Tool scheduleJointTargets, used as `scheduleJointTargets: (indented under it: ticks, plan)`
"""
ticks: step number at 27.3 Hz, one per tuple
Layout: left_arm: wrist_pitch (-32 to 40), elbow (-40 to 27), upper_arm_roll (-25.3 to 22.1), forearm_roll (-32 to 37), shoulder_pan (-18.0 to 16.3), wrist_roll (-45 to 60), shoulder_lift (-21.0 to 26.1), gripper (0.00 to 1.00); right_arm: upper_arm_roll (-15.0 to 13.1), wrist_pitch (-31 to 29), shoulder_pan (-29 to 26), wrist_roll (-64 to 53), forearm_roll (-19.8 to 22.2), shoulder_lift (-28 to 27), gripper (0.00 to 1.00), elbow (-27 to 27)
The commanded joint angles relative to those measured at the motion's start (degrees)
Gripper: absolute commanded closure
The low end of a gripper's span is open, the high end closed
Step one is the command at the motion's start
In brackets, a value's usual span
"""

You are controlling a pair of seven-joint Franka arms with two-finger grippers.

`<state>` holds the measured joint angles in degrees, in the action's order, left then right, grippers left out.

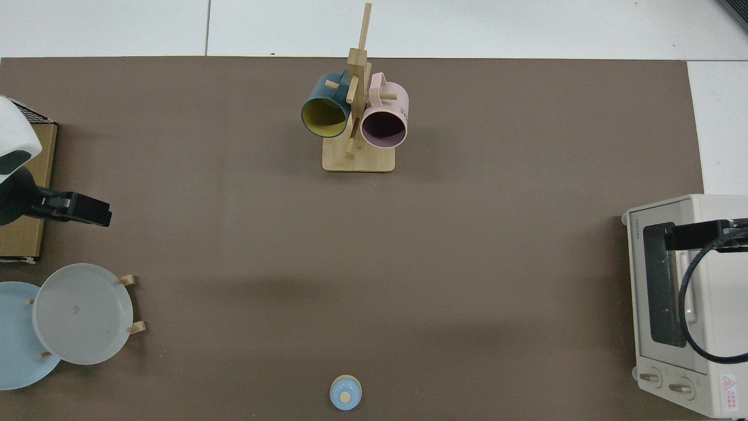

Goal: Put markers into pen holder

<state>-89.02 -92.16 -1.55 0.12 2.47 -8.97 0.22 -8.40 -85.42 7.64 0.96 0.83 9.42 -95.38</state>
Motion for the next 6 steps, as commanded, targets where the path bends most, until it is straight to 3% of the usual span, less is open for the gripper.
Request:
scheduleJointTargets:
  ticks: [1,6]
  plan:
    - [-1.3,-1.7,0.1,0.8,-0.3,0.6,-1.0,0.0,0.1,0.2,-0.8,-1.3,-2.0,0.3,0.0,0.1]
    - [-1.3,-1.9,0.1,0.8,-0.3,0.6,-1.0,0.0,0.1,1.0,-0.9,-1.4,-2.0,-0.6,0.0,0.1]
